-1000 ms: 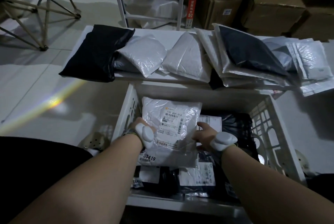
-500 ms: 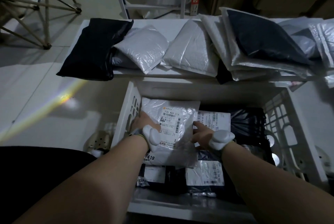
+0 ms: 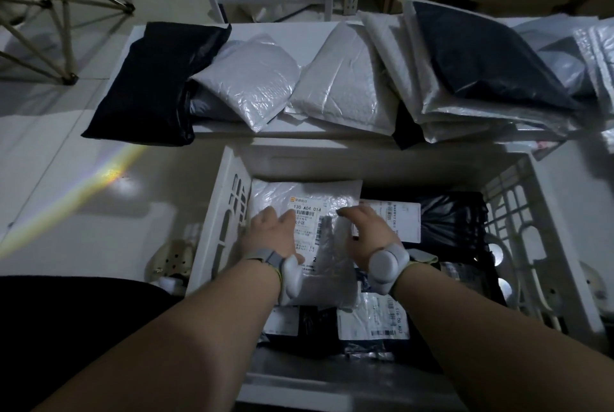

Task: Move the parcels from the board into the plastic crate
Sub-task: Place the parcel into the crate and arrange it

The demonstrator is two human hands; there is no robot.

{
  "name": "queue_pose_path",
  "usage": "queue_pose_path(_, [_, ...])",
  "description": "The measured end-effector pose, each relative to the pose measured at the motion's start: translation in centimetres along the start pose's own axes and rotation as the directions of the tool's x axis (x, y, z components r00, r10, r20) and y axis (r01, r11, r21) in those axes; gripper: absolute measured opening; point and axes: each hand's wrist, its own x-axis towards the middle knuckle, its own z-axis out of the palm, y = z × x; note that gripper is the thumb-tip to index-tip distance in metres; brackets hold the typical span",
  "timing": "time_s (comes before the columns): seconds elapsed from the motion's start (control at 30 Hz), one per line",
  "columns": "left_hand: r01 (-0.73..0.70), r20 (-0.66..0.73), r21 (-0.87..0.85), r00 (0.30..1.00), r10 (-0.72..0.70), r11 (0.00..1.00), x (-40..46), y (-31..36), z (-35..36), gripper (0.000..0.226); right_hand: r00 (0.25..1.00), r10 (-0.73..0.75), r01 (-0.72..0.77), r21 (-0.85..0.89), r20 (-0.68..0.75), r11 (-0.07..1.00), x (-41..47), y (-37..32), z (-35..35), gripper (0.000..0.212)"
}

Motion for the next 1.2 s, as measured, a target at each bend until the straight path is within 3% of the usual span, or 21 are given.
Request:
queue_pose_path(0.1, [0.004, 0.078, -0.076, 0.997, 0.002, 0.997, 0.5, -0.2, 0.4, 0.101, 0.992, -0.027, 0.035, -0.063, 0.125, 0.997, 0.0, -0.5, 0.3, 0.054])
queue_pose_path(0.3, [0.006, 0.076, -0.078, 0.997, 0.0, 0.997, 1.6, -0.3, 1.4, 0.103, 0.962, -0.004, 0.038, -0.12, 0.273, 0.992, 0.3, -1.0, -0.5, 0.058])
queue_pose_path(0.53, [0.014, 0.1, -0.093, 0.995, -0.004, 0.996, 2.2, -0.2, 1.4, 0.099, 0.953, 0.01, 0.034, -0.14, 0.302, 0.99, 0.2, -1.4, -0.6, 0.04])
queue_pose_path(0.7, [0.02, 0.184, -0.086, 0.983, -0.004, 0.996, 3.3, -0.4, 1.5, 0.103, 0.936, 0.012, 0.051, -0.17, 0.352, 0.984, 0.8, -0.7, -0.2, 0.055])
queue_pose_path(0.97, [0.018, 0.185, -0.048, 0.983, -0.009, 0.999, 3.3, -0.7, 1.5, 0.111, 0.935, 0.026, 0.033, -0.16, 0.353, 0.987, 0.8, 0.2, -0.2, 0.058])
queue_pose_path(1.2, [-0.007, 0.151, -0.099, 0.988, 0.022, 0.995, 0.9, -0.3, -1.4, 0.066, 0.971, 0.19, -0.185, -0.049, 0.148, 0.982, -1.4, 0.1, -1.7, 0.054])
